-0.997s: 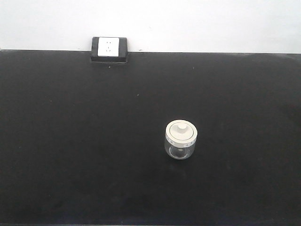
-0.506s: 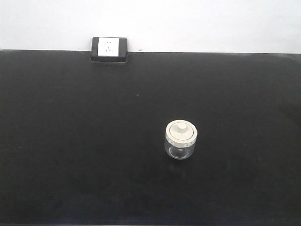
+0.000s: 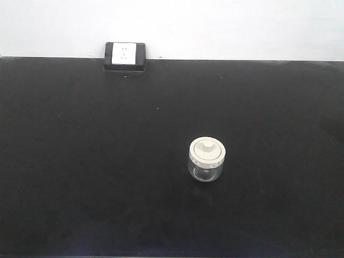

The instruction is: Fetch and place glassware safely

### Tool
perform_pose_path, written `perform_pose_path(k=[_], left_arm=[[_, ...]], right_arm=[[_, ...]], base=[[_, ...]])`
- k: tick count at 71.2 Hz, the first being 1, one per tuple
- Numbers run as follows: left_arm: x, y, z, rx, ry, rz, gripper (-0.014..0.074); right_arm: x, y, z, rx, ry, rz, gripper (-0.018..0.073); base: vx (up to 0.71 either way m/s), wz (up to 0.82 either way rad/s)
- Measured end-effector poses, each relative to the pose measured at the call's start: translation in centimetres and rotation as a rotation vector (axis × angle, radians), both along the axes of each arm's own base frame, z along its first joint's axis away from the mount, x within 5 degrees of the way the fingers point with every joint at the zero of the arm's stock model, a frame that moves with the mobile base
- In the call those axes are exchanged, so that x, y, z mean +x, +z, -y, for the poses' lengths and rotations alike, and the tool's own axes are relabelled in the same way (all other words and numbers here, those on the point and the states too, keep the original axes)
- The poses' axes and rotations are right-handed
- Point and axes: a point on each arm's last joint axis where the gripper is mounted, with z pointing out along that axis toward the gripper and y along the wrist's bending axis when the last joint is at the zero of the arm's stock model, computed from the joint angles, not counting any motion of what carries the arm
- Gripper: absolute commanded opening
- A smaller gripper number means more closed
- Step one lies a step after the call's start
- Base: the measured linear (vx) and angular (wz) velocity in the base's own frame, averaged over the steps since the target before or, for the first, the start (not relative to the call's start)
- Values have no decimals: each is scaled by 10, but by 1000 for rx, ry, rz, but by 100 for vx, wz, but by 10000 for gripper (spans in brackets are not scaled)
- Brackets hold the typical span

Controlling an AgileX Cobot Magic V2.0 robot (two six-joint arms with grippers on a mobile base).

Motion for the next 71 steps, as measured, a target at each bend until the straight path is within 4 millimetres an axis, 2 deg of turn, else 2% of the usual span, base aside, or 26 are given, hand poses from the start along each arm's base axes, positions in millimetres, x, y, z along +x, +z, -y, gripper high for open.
perform_pose_path(k=[8,12,23,71], left_arm=[[-5,-19,1,-20,-9,33,-7],[-7,-22,1,-42,-10,67,-7],[-13,-17,0,-80,-11,150,-7],[-14,-19,0,-83,-10,135,-7]], right_arm=[[0,0,0,0,0,-1,-8],[0,0,0,0,0,-1,-8],[0,0,0,-1,0,-2,-8],[0,0,0,-2,0,-4,-8]], base=[[0,0],[0,0],[0,0],[0,0]])
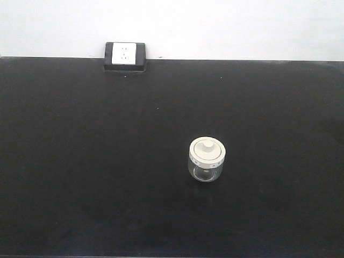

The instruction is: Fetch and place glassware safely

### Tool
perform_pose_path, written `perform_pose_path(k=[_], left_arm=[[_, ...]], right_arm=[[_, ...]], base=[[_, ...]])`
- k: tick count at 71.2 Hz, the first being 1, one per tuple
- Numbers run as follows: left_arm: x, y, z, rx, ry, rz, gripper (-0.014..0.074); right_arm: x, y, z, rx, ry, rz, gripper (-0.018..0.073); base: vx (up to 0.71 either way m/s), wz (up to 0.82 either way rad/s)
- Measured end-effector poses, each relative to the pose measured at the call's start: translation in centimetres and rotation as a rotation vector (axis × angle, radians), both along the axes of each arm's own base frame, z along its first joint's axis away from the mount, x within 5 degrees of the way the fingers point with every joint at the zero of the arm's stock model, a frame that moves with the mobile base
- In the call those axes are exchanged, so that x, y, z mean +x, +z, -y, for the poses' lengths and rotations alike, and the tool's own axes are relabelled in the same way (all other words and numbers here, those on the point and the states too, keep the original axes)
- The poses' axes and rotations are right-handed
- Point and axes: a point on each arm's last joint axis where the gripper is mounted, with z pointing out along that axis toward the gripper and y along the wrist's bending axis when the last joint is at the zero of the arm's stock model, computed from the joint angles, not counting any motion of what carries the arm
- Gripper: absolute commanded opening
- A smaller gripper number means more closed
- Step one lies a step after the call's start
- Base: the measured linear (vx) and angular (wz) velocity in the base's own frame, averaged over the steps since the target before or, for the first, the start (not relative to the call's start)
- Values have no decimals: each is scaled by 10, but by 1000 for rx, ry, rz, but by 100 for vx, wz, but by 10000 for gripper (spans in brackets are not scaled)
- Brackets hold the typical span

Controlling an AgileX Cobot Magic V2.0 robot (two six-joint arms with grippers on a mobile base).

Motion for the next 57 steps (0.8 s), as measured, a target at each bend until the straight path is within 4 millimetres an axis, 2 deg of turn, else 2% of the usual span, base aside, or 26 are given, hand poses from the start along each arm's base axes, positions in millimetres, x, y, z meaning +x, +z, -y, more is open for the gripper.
perform_pose_path(k=[57], left_arm=[[0,0,0,-2,0,0,-7]], right_arm=[[0,0,0,0,-6,-1,-8]], base=[[0,0]])
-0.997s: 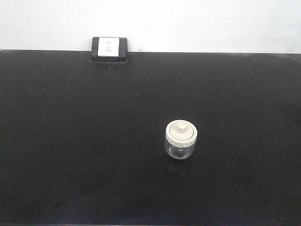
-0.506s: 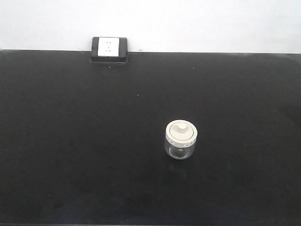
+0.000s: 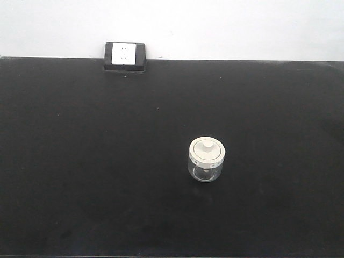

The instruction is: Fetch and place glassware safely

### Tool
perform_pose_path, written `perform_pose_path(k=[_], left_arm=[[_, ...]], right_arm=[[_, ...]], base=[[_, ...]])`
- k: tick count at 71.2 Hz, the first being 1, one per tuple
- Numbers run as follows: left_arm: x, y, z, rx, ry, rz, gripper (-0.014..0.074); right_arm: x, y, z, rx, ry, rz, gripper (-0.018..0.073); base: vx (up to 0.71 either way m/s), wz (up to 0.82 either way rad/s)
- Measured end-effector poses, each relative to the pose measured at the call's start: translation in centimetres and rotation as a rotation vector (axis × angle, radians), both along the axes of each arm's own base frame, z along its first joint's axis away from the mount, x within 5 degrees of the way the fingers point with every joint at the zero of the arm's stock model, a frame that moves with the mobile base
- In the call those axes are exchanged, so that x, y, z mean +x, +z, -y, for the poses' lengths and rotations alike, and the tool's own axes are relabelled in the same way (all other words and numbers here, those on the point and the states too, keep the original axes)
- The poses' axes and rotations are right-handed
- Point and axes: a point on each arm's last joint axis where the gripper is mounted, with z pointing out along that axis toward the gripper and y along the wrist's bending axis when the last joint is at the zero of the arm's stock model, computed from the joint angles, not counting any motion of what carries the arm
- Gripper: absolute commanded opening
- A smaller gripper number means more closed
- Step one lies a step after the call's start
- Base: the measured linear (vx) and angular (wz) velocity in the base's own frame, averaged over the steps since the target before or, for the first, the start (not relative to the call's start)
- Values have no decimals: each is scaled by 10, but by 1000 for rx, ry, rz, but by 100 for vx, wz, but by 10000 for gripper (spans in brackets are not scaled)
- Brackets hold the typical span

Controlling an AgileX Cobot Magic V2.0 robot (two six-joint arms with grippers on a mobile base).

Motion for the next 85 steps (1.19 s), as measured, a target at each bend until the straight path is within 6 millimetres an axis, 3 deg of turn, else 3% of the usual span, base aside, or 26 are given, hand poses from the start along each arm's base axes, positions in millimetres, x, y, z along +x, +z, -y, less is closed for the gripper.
perform_pose_path(k=[15,24,41,85], left_arm=[[0,0,0,-1,0,-1,-7],[0,0,0,-1,0,-1,-7],[0,0,0,-1,0,-1,-7],[0,0,0,-1,0,-2,-7]], right_arm=[[4,-7,5,-8,-151,-13,-8],[11,-26,9,1,-264,-40,-8],[20,-63,11,51,-325,-60,-8],[20,-61,11,51,-323,-26,-8]], base=[[0,0],[0,0],[0,0],[0,0]])
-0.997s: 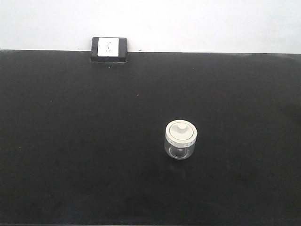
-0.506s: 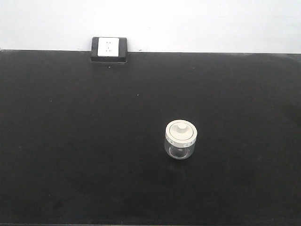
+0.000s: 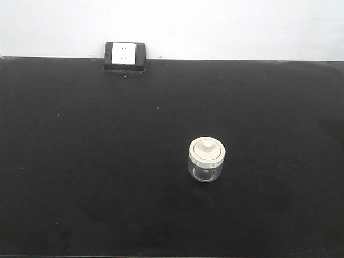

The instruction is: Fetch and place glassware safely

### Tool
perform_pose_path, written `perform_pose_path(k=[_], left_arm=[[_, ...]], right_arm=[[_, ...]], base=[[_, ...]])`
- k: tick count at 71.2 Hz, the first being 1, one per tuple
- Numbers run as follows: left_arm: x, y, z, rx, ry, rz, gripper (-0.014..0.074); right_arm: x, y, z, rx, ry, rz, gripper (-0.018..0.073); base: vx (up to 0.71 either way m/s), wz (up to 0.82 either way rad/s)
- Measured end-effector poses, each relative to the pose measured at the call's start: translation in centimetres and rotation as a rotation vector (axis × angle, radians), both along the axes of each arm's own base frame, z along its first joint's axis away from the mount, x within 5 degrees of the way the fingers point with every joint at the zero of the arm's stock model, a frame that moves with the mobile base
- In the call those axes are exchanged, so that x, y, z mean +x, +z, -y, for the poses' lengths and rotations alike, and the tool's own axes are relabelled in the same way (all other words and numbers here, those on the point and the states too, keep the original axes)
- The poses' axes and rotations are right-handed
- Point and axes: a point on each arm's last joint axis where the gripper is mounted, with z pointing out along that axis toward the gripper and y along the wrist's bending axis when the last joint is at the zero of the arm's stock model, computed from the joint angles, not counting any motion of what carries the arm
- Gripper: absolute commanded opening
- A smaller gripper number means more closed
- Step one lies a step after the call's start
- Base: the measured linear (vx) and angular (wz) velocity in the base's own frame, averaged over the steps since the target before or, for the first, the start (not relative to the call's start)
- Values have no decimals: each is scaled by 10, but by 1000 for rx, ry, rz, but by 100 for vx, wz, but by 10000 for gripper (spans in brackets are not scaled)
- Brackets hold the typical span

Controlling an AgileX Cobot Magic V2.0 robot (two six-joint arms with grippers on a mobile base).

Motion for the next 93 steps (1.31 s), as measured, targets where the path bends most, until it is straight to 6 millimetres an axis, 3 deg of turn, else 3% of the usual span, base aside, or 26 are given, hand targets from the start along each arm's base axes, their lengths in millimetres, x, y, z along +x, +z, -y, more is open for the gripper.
perform_pose_path(k=[93], left_arm=[[0,0,0,0,0,-1,-7]], right_arm=[[0,0,0,-1,0,-1,-8]], base=[[0,0]])
